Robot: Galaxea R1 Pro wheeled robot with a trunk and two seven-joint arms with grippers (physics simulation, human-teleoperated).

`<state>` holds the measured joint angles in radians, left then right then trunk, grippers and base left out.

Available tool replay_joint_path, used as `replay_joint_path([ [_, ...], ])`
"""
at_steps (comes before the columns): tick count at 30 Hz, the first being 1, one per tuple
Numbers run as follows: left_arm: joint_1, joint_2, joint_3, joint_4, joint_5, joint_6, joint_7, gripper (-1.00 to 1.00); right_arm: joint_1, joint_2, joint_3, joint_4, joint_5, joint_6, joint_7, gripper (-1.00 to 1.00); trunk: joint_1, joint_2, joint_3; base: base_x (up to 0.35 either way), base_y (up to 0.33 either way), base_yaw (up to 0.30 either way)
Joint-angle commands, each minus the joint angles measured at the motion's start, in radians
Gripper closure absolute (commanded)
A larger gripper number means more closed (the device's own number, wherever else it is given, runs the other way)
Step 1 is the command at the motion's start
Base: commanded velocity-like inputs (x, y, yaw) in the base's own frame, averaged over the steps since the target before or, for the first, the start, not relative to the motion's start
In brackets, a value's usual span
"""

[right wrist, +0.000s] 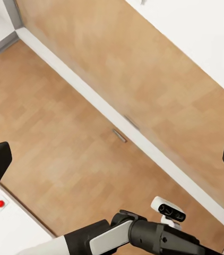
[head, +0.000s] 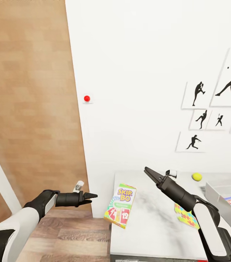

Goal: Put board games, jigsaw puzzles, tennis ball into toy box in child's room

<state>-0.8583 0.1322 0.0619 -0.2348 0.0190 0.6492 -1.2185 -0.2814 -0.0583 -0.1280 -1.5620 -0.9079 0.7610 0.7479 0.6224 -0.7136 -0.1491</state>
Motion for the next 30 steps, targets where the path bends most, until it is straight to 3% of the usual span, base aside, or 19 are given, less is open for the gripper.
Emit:
replay_joint_path([
  [1, -0.001, 0.000, 0.003, 0.000, -0.001, 0.010, -0.002, -1.00, -0.001, 0.000, -0.001, 0.000, -0.003, 0.006, 0.001, -1.00, 0.000, -0.001, -0.002, -0.064, -0.001, 0.000],
  [18, -0.001, 0.000, 0.004, 0.000, 0.000, 0.009, -0.003, -1.00, -0.001, -0.001, -0.011, 0.000, -0.004, 0.012, 0.000, -1.00, 0.000, -0.001, -0.002, -0.010, 0.000, 0.000],
  [26, -0.001, 0.000, 0.004, 0.000, 0.001, 0.009, -0.003, -1.00, 0.004, -0.006, -0.069, -0.013, -0.010, 0.040, 0.001, -1.00, 0.027, -0.050, -0.024, 0.000, 0.000, 0.000],
  [30, -0.001, -0.002, 0.004, 0.000, 0.001, 0.009, -0.001, -1.00, 0.025, -0.027, -0.144, -0.020, -0.013, 0.110, 0.007, -1.00, 0.042, -0.078, -0.036, 0.000, 0.000, 0.000],
])
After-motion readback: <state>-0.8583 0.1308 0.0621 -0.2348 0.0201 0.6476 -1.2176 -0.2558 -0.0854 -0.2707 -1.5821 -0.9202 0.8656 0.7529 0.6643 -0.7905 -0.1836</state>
